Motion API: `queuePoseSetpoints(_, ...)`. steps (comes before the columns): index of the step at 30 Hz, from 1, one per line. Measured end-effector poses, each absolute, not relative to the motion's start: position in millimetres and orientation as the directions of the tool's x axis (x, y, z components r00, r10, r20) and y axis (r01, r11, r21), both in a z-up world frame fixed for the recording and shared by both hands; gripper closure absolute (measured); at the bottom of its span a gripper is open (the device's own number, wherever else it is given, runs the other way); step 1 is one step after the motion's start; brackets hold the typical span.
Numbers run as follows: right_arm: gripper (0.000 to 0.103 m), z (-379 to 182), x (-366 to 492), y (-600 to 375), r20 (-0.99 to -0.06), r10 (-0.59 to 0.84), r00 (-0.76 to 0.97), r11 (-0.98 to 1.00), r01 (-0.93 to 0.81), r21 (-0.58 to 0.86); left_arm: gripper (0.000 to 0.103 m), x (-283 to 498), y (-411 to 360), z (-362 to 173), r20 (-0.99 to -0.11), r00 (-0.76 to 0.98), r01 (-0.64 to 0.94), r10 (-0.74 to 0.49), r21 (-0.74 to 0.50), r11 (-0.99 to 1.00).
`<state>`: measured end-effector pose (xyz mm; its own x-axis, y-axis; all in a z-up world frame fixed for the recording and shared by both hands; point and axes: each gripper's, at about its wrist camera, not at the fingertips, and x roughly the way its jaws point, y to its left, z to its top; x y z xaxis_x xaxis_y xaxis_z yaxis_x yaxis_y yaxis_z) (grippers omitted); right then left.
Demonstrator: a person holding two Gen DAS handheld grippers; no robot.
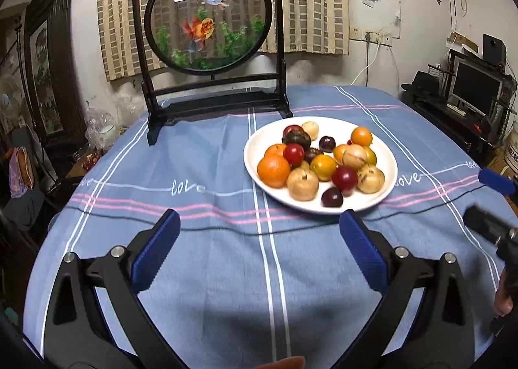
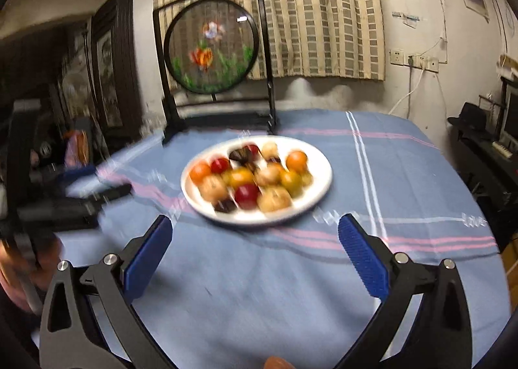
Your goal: Organize fruits
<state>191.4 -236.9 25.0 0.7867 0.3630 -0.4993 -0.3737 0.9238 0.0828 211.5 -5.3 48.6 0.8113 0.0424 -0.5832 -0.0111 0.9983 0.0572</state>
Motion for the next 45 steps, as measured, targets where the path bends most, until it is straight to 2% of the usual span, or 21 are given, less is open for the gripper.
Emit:
queuePoseSetpoints(5, 0.001, 2.2, 184.4, -250.3, -0.588, 0.333, 0.737, 0.927, -0.369, 0.063, 0.002, 200.1, -7.4, 32.7, -0.598, 0.800, 0.006, 0.044, 0.082, 0.997)
queuePoseSetpoints(8, 0.001, -1.2, 175.0, -251.1, -0.592, 0.337, 0.732, 0.922, -0.385, 0.049, 0.002, 195.0, -13.7, 25.2, -0.621, 0.783, 0.043, 0.028, 0.098, 0.994)
queuePoseSetpoints(17, 0.001, -6.3, 165.4, -246.9, -0.612, 0.299, 0.732, 0.924, -0.383, -0.007, 0.002, 176.5, -29.6, 20.8, -0.600, 0.800, 0.106, 0.007, 0.152, 0.983)
queuePoseSetpoints(45, 0.001, -12.1, 170.8, -244.8, -0.638, 0.280, 0.717, 0.926, -0.376, -0.017, 0.002, 178.4, -20.1, 23.5, -0.597, 0.802, 0.073, 0.012, 0.118, 0.990)
